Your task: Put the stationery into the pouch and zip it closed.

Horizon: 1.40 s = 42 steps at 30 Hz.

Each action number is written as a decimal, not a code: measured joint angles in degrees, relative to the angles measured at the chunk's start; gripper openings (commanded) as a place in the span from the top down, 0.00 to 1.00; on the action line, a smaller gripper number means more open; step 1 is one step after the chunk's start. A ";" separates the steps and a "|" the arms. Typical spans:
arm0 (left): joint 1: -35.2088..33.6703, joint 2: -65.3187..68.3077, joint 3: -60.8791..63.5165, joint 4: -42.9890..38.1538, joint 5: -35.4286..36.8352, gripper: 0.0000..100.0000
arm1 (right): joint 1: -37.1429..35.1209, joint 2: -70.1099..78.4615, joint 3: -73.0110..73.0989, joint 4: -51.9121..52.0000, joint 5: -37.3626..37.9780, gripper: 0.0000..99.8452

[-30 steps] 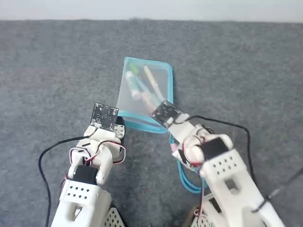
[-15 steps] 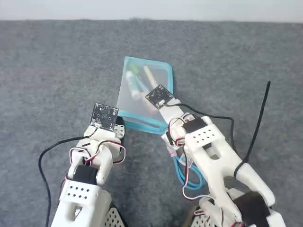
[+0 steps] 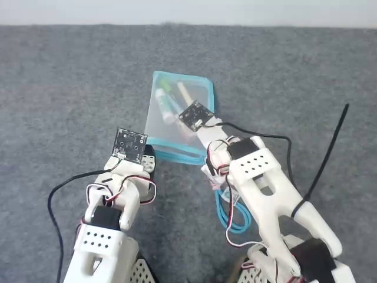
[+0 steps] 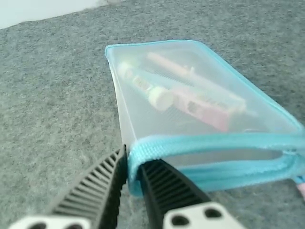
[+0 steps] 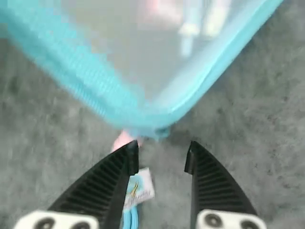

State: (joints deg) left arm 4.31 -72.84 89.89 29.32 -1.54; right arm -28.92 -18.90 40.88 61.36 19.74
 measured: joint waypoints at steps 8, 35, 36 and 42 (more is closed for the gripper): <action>0.00 0.00 0.00 0.00 0.00 0.99 | -0.97 -3.25 -0.70 2.11 -2.02 0.84; -0.09 0.00 0.00 0.00 0.00 0.99 | -0.79 -0.53 3.16 -5.36 -7.47 0.86; -0.09 0.00 0.00 0.00 0.00 0.99 | -0.62 -0.53 4.22 -5.45 -7.74 0.85; -0.09 0.00 0.00 0.00 0.00 0.99 | -2.37 -0.53 7.12 -7.65 -11.69 0.75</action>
State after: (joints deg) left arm 4.22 -72.84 89.89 29.32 -1.54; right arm -31.30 -19.43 48.00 53.71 8.04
